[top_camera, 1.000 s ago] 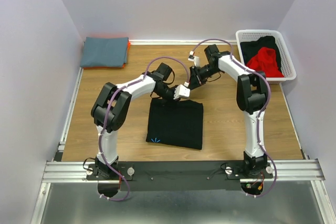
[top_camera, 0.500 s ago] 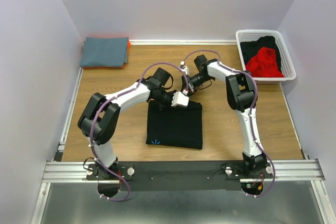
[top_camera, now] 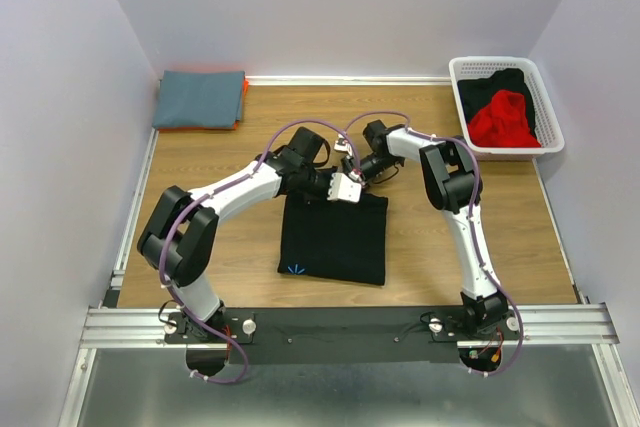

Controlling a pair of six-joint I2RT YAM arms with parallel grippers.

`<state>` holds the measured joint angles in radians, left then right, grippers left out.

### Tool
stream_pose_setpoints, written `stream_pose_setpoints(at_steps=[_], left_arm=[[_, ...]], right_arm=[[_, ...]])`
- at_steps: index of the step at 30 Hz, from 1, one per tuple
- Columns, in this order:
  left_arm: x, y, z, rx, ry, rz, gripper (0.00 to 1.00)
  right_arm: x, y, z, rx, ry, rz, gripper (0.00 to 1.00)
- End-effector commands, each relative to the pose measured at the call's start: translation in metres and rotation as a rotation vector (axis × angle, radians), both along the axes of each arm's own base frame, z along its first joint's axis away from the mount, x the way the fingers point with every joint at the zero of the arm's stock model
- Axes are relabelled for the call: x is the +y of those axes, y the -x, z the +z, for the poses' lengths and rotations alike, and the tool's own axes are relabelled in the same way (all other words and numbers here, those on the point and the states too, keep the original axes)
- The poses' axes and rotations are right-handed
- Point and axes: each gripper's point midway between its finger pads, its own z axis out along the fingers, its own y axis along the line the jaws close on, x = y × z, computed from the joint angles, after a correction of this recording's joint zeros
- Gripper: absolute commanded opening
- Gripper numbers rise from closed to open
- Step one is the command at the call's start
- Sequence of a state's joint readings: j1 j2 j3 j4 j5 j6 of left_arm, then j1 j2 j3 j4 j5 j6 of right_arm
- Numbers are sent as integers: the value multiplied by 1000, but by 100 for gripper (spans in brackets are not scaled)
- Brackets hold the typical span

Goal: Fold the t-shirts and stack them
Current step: Fold the tshirt

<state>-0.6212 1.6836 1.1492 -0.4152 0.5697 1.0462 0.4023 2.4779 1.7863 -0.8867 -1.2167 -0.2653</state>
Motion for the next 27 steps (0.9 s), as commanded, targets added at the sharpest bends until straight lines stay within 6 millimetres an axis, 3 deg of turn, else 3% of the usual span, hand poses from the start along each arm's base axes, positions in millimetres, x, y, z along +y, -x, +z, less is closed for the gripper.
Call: stream_pose_setpoints(at_steps=[1, 15, 27], left_arm=[[2, -18, 22, -101, 25, 19, 0], [7, -44, 37, -131, 49, 45, 0], [2, -53, 22, -145, 63, 63, 0]], right_arm=[[-8, 12, -32, 18, 38, 24, 23], [-9, 13, -35, 17, 34, 27, 23], [-11, 16, -35, 12, 35, 32, 23]])
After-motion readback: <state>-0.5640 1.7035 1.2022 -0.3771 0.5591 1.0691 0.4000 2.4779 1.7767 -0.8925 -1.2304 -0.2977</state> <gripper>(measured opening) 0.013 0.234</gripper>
